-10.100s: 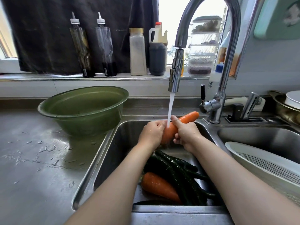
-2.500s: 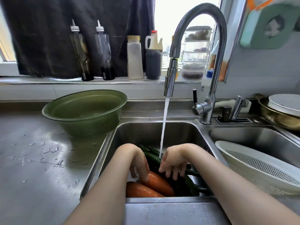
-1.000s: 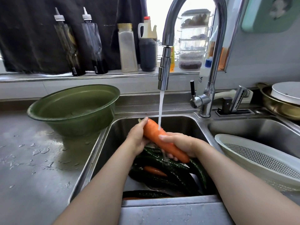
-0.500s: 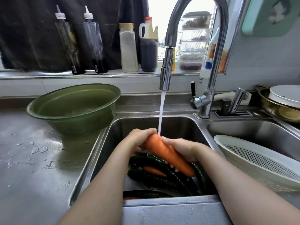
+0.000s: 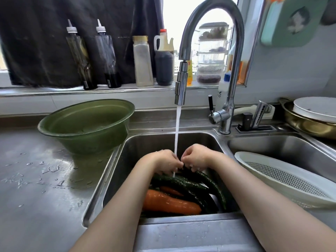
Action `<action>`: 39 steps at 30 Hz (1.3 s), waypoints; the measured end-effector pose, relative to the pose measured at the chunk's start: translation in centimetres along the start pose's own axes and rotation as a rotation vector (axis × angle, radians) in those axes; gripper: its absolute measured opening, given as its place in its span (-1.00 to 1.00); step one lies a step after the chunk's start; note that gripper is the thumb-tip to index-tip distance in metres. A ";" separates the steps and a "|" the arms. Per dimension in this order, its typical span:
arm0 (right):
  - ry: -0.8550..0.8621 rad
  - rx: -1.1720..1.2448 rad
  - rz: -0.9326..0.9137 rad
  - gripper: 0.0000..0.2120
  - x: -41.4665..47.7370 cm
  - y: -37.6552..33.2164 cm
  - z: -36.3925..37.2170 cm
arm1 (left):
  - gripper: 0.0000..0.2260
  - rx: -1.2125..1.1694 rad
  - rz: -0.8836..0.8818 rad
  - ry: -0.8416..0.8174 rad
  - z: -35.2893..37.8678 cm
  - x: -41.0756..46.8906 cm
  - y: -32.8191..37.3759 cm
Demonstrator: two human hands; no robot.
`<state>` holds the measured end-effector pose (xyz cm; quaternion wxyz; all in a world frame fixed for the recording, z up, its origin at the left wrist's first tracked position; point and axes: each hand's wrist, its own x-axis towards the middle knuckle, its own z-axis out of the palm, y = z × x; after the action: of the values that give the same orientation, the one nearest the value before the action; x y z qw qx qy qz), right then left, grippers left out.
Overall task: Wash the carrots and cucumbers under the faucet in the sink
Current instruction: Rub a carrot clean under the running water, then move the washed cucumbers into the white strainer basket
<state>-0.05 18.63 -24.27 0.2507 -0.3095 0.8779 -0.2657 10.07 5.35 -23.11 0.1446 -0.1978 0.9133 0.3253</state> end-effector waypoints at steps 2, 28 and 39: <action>0.230 -0.005 -0.056 -0.83 -0.5 -0.6 -2.2 | -0.81 -0.090 0.090 0.136 -0.4 -0.1 1.9; 0.454 -0.759 -0.009 -0.16 -4.2 0.0 -15.9 | -0.39 -0.302 0.312 0.389 -4.9 4.6 18.4; 0.365 -0.330 -0.103 -0.66 -3.7 -1.8 -10.7 | -0.47 -0.022 0.222 0.301 -3.5 3.3 9.9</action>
<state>-3.28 23.23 -14.25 0.0202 -0.3372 0.9233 -0.1827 2.19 9.17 -16.46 -0.0327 -0.1438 0.9373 0.3158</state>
